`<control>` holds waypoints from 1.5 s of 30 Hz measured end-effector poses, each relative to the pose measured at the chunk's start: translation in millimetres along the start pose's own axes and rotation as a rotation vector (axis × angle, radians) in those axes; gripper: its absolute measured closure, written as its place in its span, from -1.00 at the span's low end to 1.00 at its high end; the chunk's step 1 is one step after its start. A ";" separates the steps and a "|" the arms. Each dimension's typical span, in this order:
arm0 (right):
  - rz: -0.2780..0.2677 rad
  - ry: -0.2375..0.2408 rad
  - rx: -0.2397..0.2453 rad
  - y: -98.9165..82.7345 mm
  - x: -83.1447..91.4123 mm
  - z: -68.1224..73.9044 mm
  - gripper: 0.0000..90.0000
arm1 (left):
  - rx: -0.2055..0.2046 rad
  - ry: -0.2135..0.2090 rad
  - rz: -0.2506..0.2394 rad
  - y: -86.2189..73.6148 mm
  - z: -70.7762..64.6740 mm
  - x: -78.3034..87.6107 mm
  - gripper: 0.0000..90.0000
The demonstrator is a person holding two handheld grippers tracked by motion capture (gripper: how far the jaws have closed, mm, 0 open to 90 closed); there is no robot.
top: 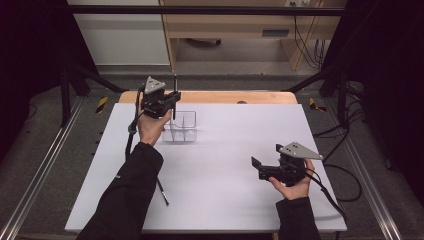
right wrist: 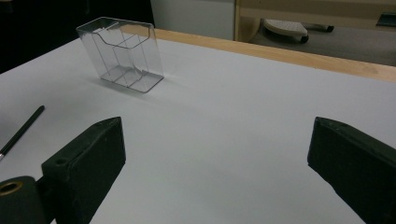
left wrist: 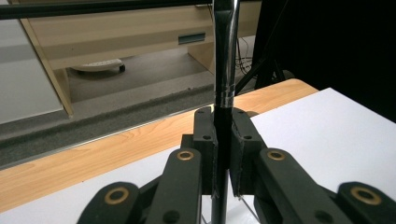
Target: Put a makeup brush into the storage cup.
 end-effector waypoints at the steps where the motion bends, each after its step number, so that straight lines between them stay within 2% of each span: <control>1: 0.001 -0.001 0.001 -0.1 -0.1 0.0 -0.89 | 0.002 -0.003 0.004 -0.8 1.0 -1.9 0.83; 10: 0.000 -0.002 0.000 -0.1 -0.1 -0.6 -0.89 | 0.019 0.009 0.011 -7.5 9.7 -14.1 0.83; 15: 0.000 -0.003 0.000 -0.3 -0.6 -0.5 -0.89 | 0.004 0.021 0.020 -11.1 11.6 -18.9 0.83; 18: -0.001 -0.003 -0.001 -0.2 -0.5 -0.5 -0.89 | 0.008 0.022 0.030 -13.7 13.0 -21.4 0.83; 21: -0.001 -0.002 -0.001 -0.2 -0.6 -0.4 -0.89 | 0.020 0.014 0.031 -16.7 13.4 -22.7 0.83; 30: 0.001 -0.003 0.001 -0.6 -1.3 -0.1 -0.88 | 0.005 0.025 0.050 -26.0 13.4 -27.3 0.83; 45: 0.003 -0.005 0.000 -0.9 -1.5 0.2 -0.87 | 0.021 0.037 0.075 -47.4 17.3 -32.9 0.83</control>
Point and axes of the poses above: each handheld gripper's, and its own axes: x roughly backward along the jaws, y roughly out of its top, z roughly to its left, the point moved 3 cm from there along -x, roughly forward along the jaws, and after that the axes turned 3 degrees about y, right-handed, at the moved point
